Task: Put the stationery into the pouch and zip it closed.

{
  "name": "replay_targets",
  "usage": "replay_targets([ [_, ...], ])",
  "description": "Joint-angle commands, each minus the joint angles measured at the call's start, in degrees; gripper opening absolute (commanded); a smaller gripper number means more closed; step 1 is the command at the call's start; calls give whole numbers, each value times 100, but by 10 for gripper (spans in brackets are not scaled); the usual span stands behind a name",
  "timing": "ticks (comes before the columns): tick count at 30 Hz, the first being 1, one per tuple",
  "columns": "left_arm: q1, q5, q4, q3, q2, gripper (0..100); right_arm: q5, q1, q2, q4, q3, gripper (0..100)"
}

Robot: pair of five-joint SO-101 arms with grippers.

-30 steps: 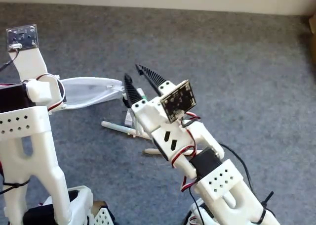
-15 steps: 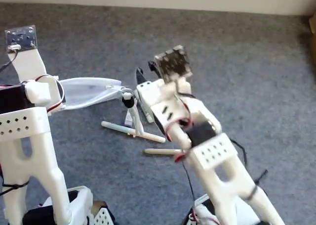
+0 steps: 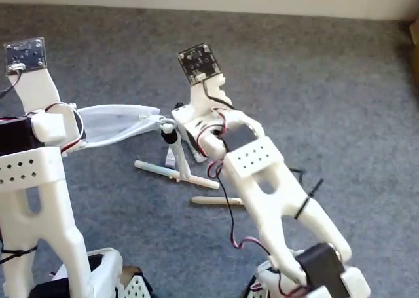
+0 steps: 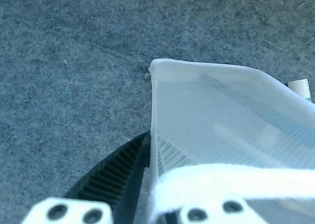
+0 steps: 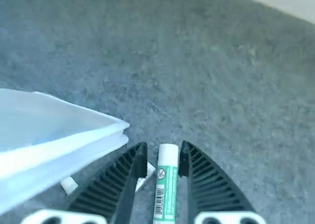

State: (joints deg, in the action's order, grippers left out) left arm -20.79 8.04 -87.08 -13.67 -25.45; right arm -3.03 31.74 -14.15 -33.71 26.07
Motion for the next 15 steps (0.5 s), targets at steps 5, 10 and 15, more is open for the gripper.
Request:
replay_targets([
  [5,-418,53,53,-101,119,6,26,-57,875,-48,-831,116],
  [10,-418,53,44,-101,119,6,26,-48,1446,-48,-1130,116],
  [15,-418,53,132,-215,110,6,18,-48,1868,-48,-1341,116],
])
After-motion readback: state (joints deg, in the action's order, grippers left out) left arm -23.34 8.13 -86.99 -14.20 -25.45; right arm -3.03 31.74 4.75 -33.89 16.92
